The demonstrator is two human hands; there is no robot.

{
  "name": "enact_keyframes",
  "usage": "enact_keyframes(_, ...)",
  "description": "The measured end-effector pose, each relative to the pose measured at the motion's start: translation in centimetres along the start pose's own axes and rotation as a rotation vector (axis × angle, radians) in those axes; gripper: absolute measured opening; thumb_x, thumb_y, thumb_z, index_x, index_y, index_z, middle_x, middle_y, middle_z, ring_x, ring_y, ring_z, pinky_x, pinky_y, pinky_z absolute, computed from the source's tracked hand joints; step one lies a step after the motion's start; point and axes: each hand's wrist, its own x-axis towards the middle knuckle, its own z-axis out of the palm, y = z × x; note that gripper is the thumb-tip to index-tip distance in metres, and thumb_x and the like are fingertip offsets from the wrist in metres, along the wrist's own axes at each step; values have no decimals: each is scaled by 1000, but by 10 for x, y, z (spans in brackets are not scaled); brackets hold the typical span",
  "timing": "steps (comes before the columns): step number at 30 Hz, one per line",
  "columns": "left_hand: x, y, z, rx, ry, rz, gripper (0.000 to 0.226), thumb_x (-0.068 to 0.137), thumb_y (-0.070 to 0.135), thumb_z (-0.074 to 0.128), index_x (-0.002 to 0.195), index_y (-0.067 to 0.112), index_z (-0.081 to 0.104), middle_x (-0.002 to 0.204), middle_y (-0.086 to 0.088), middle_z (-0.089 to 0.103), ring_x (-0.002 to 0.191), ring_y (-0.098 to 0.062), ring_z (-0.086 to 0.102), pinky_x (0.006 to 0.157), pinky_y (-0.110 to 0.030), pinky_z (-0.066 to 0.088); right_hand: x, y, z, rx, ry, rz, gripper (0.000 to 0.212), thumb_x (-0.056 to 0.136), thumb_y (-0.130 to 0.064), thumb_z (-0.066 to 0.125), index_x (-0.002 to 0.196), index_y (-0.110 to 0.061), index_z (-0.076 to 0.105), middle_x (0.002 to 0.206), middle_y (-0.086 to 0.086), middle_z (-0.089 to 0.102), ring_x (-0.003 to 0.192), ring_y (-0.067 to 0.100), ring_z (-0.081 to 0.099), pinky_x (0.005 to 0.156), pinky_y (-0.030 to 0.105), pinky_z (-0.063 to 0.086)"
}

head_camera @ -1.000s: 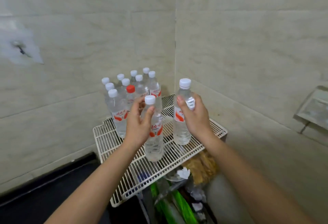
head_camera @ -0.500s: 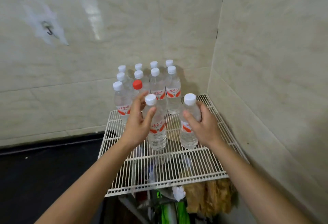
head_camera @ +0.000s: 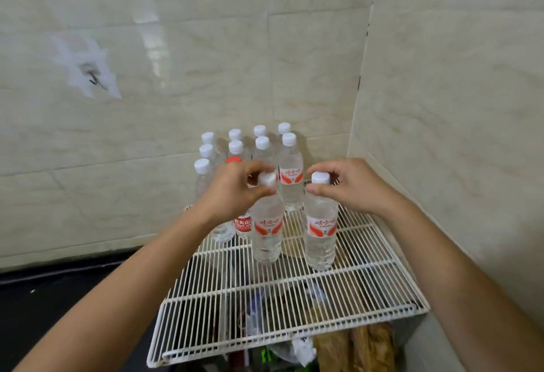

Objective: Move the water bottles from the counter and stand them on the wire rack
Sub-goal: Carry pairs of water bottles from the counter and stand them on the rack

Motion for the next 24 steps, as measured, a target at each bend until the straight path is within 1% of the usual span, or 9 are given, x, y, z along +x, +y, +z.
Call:
enact_keyframes(4, 28, 4, -3, 6, 15, 28, 45, 80, 25, 84, 121, 15, 70, 102, 2, 74, 91, -11, 67, 74, -7, 45, 12, -1, -3, 55, 7, 60, 38, 83, -36, 83, 118, -27, 75, 106, -13, 73, 90, 0, 65, 80, 17, 50)
enact_keyframes(8, 54, -1, -5, 28, -50, 9, 39, 78, 19, 84, 115, 12, 72, 103, -2, 73, 93, -16, 66, 84, -26, 51, 20, -2, -3, 79, 12, 84, 37, 80, -33, 85, 115, -26, 75, 92, -21, 69, 84, -8, 63, 77, 13, 51)
enact_keyframes(10, 61, -6, -4, 45, -77, -5, 38, 78, 17, 85, 114, 10, 73, 104, -3, 73, 94, -17, 66, 87, -31, 52, 27, -1, -1, 85, 31, 93, 40, 79, -33, 87, 116, -23, 75, 94, -18, 72, 85, -5, 65, 80, 17, 54)
enact_keyframes(13, 67, -15, -4, 58, -86, -23, 35, 79, 15, 84, 111, 9, 73, 100, -4, 72, 87, -15, 62, 78, -24, 50, 40, 1, 6, 114, 89, 108, 46, 76, -33, 89, 119, -22, 74, 107, -6, 76, 95, 6, 70, 91, 33, 58)
enact_keyframes(15, 69, -20, -4, 67, -89, -43, 26, 79, 14, 83, 101, 4, 73, 93, -10, 72, 79, -19, 60, 71, -27, 49, 48, 1, 11, 125, 125, 118, 43, 75, -31, 89, 115, -26, 73, 105, -5, 76, 94, 8, 70, 90, 34, 58)
enact_keyframes(17, 71, -24, -3, 65, -91, -52, 25, 79, 13, 83, 97, 0, 72, 92, -16, 71, 81, -29, 63, 76, -37, 52, 59, -1, 16, 132, 150, 110, 39, 74, -30, 90, 107, -31, 69, 99, -6, 75, 90, 9, 70, 87, 34, 58)
enact_keyframes(18, 71, -26, -2, 56, -89, -50, 25, 78, 13, 83, 96, 0, 71, 91, -14, 71, 84, -30, 64, 77, -37, 52, 64, -2, 19, 133, 155, 105, 37, 74, -30, 90, 104, -31, 68, 97, -6, 74, 89, 9, 70, 86, 35, 59)
enact_keyframes(21, 72, -29, 0, 40, -83, -40, 27, 78, 16, 84, 99, 8, 70, 90, -3, 69, 84, -22, 63, 71, -21, 47, 78, -4, 28, 144, 143, 107, 39, 73, -32, 90, 106, -25, 70, 101, -4, 74, 92, 9, 69, 87, 32, 58)
enact_keyframes(24, 72, -33, 1, 32, -84, -31, 27, 78, 18, 85, 99, 11, 70, 91, -4, 70, 85, -22, 64, 75, -27, 50, 86, -3, 32, 146, 131, 99, 39, 73, -33, 91, 106, -25, 71, 105, -4, 75, 94, 8, 69, 88, 30, 58)
